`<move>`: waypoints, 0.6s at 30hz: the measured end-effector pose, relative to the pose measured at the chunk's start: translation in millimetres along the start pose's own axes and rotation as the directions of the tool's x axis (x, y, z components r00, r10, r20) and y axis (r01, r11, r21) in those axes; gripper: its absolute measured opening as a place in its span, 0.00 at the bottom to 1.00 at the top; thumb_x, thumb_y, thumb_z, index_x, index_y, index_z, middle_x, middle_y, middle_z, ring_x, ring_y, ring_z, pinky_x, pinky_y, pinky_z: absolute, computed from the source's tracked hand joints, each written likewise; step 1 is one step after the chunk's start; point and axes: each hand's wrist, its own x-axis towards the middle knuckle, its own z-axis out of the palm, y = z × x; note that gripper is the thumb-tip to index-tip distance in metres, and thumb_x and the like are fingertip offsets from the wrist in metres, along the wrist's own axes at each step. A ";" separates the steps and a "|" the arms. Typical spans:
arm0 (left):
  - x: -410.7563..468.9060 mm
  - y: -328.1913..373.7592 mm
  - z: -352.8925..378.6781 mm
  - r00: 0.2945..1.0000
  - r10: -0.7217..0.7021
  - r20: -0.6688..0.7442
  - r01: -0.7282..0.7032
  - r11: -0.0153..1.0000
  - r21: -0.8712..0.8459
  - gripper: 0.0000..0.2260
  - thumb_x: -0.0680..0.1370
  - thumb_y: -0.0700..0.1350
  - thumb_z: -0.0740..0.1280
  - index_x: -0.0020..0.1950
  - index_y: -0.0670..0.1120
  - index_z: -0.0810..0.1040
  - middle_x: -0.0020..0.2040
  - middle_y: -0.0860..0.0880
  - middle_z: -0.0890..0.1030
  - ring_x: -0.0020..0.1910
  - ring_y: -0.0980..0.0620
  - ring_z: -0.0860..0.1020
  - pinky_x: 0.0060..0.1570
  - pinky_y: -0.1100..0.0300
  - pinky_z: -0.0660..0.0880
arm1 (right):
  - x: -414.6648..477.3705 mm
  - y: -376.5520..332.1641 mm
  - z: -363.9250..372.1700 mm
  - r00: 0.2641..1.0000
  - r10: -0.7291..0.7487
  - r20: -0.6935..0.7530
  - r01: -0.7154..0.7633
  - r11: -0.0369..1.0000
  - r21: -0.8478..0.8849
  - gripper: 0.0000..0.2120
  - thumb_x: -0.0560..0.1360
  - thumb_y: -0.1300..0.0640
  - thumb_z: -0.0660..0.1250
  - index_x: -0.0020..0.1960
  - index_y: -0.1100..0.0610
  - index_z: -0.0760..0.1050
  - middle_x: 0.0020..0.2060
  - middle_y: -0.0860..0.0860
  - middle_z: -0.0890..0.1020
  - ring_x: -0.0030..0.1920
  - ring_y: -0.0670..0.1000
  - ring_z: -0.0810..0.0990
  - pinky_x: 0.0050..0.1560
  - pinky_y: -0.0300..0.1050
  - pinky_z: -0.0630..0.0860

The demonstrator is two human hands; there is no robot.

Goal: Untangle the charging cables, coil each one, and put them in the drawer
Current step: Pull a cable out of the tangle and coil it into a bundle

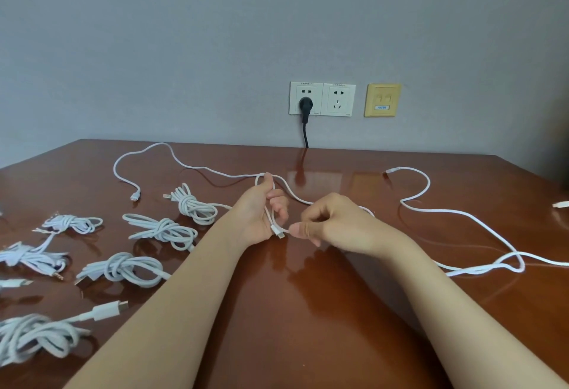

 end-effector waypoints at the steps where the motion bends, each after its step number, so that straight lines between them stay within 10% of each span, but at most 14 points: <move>1: 0.0 1.2 -0.2 1.000 -0.007 0.003 0.007 0.999 -0.047 0.22 0.80 0.57 0.55 0.30 0.46 0.58 0.20 0.52 0.60 0.15 0.58 0.60 0.15 0.70 0.64 | 0.2 1.0 -0.2 0.999 0.010 0.038 -0.009 1.000 -0.019 0.20 0.73 0.55 0.69 0.25 0.59 0.69 0.19 0.47 0.64 0.22 0.45 0.60 0.28 0.36 0.59; 6: -2.3 -0.7 1.5 0.989 -0.125 0.075 0.106 0.972 0.210 0.22 0.81 0.56 0.52 0.31 0.47 0.58 0.20 0.52 0.62 0.13 0.59 0.57 0.12 0.70 0.52 | -1.3 0.6 -1.4 0.992 0.040 0.124 -0.041 0.999 0.006 0.17 0.72 0.57 0.70 0.25 0.57 0.73 0.17 0.45 0.66 0.21 0.44 0.66 0.28 0.31 0.62; 14: -10.8 -10.0 22.3 0.952 -0.269 0.144 0.147 0.819 0.555 0.16 0.80 0.51 0.53 0.33 0.48 0.65 0.24 0.52 0.60 0.16 0.61 0.57 0.14 0.71 0.49 | 5.1 11.9 -6.9 0.977 -0.028 -0.211 0.074 0.974 0.216 0.05 0.70 0.60 0.73 0.36 0.58 0.80 0.33 0.54 0.79 0.37 0.46 0.74 0.44 0.39 0.70; 18: -13.8 -12.4 24.1 0.923 -0.318 0.217 0.167 0.838 0.520 0.27 0.75 0.68 0.53 0.30 0.47 0.70 0.27 0.48 0.67 0.18 0.60 0.57 0.17 0.71 0.49 | 9.4 13.9 -6.0 0.935 -0.052 -0.352 0.123 0.976 0.182 0.08 0.69 0.64 0.73 0.35 0.54 0.77 0.28 0.50 0.79 0.29 0.45 0.75 0.36 0.37 0.72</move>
